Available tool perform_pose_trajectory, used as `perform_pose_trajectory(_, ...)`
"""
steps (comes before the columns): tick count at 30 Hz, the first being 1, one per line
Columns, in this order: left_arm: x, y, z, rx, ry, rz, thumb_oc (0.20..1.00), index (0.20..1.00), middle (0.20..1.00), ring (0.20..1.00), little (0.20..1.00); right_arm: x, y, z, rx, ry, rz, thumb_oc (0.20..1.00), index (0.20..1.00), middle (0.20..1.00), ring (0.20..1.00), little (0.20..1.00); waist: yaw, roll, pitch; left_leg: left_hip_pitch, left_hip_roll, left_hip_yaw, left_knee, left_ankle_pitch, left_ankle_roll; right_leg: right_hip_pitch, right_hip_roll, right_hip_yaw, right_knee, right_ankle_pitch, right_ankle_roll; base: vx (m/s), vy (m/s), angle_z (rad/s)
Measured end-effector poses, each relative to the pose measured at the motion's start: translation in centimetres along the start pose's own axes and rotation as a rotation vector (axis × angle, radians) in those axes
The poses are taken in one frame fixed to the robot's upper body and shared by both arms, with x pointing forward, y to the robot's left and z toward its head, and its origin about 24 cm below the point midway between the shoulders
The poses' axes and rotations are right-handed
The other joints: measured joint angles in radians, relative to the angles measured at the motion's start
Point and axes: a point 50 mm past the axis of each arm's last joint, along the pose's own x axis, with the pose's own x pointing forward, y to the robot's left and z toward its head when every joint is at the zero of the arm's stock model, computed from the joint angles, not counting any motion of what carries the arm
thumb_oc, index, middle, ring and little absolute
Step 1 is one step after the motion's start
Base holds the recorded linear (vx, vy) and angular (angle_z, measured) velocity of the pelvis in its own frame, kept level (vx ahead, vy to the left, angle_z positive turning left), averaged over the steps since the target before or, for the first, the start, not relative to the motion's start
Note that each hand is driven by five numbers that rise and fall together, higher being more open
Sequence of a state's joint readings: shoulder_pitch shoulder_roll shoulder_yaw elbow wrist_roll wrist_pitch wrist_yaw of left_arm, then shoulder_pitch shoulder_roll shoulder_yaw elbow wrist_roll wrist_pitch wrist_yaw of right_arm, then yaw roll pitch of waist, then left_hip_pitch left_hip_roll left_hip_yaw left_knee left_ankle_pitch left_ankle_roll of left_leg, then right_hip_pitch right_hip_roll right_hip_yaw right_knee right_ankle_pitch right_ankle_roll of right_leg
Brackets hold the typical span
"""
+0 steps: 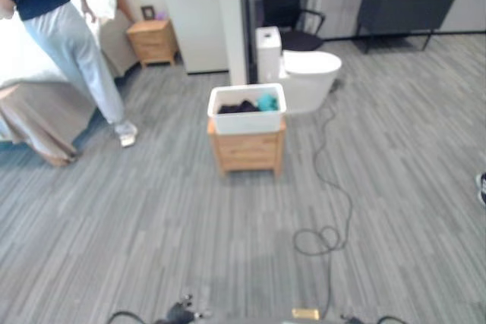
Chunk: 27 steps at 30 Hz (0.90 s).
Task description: Grab the laundry basket,head to the washer,open it,put in the laundry and shut it.
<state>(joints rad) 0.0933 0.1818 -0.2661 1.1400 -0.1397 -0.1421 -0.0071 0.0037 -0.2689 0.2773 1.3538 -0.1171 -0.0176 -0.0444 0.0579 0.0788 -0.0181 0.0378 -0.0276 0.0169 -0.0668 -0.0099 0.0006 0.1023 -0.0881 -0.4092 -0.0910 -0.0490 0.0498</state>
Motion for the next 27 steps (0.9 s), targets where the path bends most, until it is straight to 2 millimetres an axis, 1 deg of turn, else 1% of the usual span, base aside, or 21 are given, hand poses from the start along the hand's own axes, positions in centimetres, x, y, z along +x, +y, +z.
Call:
perform_pose_trajectory(5, 0.07, -0.07, 0.55, 0.001, -0.024, -0.003, 1.000, 1.000, 1.000, 1.000, 1.000, -0.02, -0.39, -0.31, -0.003, 0.009, -0.012, 1.000, 1.000, 1.000, 1.000, 1.000, 0.000, 0.003, 0.001, 0.000, 0.000, 0.000, 0.000, 0.000, 0.000, 0.000, 0.000, 0.000, 0.000, 0.000, 0.000, 0.00, 0.000, 0.00)
perform_pose_trajectory(12, 0.08, -0.18, 0.64, 0.008, -0.028, -0.007, 1.000, 1.000, 1.000, 1.000, 1.000, -0.02, -0.48, -0.38, -0.003, 0.012, -0.024, 1.000, 1.000, 1.000, 1.000, 1.000, 0.000, 0.007, 0.003, 0.000, 0.000, 0.000, 0.000, 0.000, 0.000, 0.000, 0.000, 0.000, 0.000, 0.000, 0.000, 0.00, 0.000, 0.00)
perform_pose_trajectory(20, 0.07, -0.19, 0.60, 0.008, -0.026, -0.007, 1.000, 1.000, 1.000, 1.000, 1.000, -0.03, -0.53, -0.39, -0.002, 0.012, -0.026, 1.000, 1.000, 1.000, 1.000, 1.000, 0.000, 0.010, 0.005, 0.000, 0.000, 0.000, 0.000, 0.000, 0.000, 0.000, 0.000, 0.000, 0.000, 0.000, 0.000, 0.00, 0.000, 0.00)
perform_pose_trajectory(27, 0.04, -0.12, 0.24, 0.008, -0.010, -0.003, 1.000, 1.000, 1.000, 1.000, 1.000, -0.02, -0.46, -0.29, -0.002, 0.010, -0.025, 1.000, 1.000, 1.000, 1.000, 1.000, -0.001, 0.004, 0.009, 0.000, 0.000, 0.000, 0.000, 0.000, 0.000, 0.000, 0.000, 0.000, 0.000, 0.000, 0.000, 0.00, 0.000, 0.00)
